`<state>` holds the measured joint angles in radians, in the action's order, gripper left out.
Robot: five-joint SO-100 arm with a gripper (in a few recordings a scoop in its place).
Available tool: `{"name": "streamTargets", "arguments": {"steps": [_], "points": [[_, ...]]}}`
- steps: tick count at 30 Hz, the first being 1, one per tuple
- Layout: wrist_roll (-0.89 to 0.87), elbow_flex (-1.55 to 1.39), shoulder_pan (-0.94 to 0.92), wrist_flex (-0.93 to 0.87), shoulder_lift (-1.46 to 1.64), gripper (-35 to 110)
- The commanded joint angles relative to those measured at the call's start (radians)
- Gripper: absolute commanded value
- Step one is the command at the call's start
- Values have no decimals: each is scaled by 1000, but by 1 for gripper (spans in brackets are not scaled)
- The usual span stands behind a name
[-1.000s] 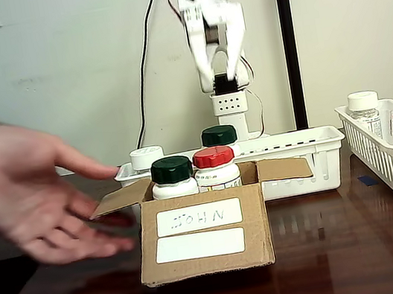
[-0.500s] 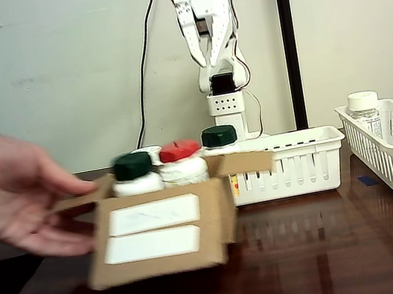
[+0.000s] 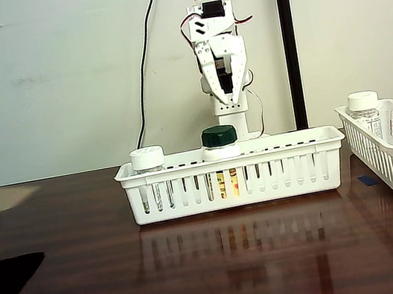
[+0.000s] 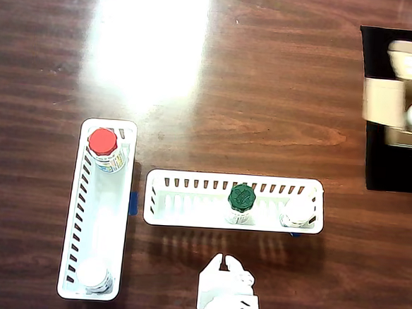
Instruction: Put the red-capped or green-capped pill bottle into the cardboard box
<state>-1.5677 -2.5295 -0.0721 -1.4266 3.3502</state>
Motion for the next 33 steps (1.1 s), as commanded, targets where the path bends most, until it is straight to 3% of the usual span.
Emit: {"name": "streamTargets", "arguments": {"steps": [1,16,22,28,33], "points": [[40,-21,81,5,74,1],[63,-431,218,402,83,3],[-29,-431,284,281,80,2],[376,-431,276,282,84,2],[561,-431,275,282,84,2]]}}
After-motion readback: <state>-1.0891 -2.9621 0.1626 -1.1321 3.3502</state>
